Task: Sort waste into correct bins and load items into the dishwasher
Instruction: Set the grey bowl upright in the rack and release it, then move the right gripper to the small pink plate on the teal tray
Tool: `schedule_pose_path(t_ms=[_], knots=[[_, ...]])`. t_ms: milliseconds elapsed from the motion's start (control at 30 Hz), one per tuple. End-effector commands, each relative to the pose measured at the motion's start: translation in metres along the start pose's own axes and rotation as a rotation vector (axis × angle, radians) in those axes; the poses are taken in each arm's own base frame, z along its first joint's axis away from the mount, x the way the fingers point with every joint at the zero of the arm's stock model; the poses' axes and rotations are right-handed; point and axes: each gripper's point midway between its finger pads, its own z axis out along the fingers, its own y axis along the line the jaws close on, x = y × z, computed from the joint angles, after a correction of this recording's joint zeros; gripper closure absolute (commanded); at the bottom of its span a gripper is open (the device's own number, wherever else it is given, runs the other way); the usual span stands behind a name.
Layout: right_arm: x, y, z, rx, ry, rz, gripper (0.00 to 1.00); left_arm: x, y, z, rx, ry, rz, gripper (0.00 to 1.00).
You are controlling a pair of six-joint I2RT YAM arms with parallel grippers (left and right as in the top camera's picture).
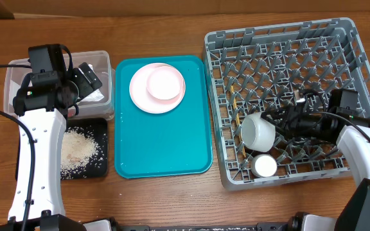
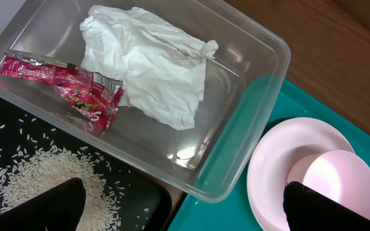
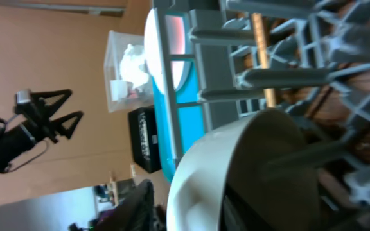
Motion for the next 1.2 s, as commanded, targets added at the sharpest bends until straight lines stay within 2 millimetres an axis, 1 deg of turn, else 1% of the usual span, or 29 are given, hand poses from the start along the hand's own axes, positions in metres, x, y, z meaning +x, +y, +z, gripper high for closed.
schedule_pose_path(t_ms=[0, 100, 233, 300, 367, 433, 533, 633, 733, 867, 967, 1033, 1067, 1100, 1167], knots=[[-0.009, -0.008, -0.009, 0.032, -0.041, 0.005, 0.64, -0.008, -0.003, -0.006, 0.011, -0.024, -0.011, 0.00], [-0.019, -0.005, -0.019, 0.035, -0.074, 0.007, 0.62, -0.008, -0.003, -0.006, 0.010, -0.023, -0.011, 0.00], [-0.031, 0.006, -0.031, 0.054, -0.099, 0.000, 0.57, -0.008, -0.003, -0.006, 0.010, -0.023, -0.011, 0.00], [-0.038, 0.009, -0.037, 0.097, -0.109, -0.003, 0.55, -0.008, -0.003, -0.006, 0.011, -0.024, -0.011, 0.00], [-0.043, 0.011, -0.044, 0.156, -0.123, -0.004, 0.54, -0.008, -0.003, -0.006, 0.011, -0.024, -0.011, 0.00], [-0.048, 0.016, -0.049, 0.187, -0.133, -0.015, 0.53, -0.008, -0.003, -0.006, 0.010, -0.023, -0.011, 0.00], [-0.052, 0.032, -0.051, 0.186, -0.129, -0.040, 0.54, -0.008, -0.003, -0.006, 0.010, -0.024, -0.011, 0.00], [-0.052, 0.046, -0.045, 0.217, -0.105, -0.083, 0.54, -0.008, -0.003, -0.006, 0.011, -0.024, -0.011, 0.00], [-0.050, 0.064, -0.030, 0.272, -0.070, -0.171, 0.54, -0.008, -0.003, -0.006, 0.011, -0.024, -0.011, 0.00], [-0.044, 0.097, 0.003, 0.356, -0.035, -0.317, 0.54, -0.008, -0.003, -0.006, 0.011, -0.024, -0.011, 0.00], [-0.034, 0.128, 0.036, 0.389, -0.028, -0.482, 0.55, -0.008, -0.003, -0.006, 0.011, -0.024, -0.011, 0.00], [-0.022, 0.149, 0.065, 0.398, -0.035, -0.615, 0.54, -0.008, -0.003, -0.006, 0.011, -0.024, -0.011, 0.00], [-0.019, 0.153, 0.073, 0.403, -0.037, -0.647, 0.54, -0.008, -0.003, -0.006, 0.011, -0.024, -0.011, 0.00], [-0.012, 0.161, 0.086, 0.413, -0.043, -0.700, 0.53, -0.008, -0.003, -0.006, 0.011, -0.024, -0.011, 0.00], [-0.001, 0.170, 0.106, 0.436, -0.057, -0.779, 0.50, -0.008, -0.003, -0.006, 0.011, -0.024, -0.011, 0.00]])
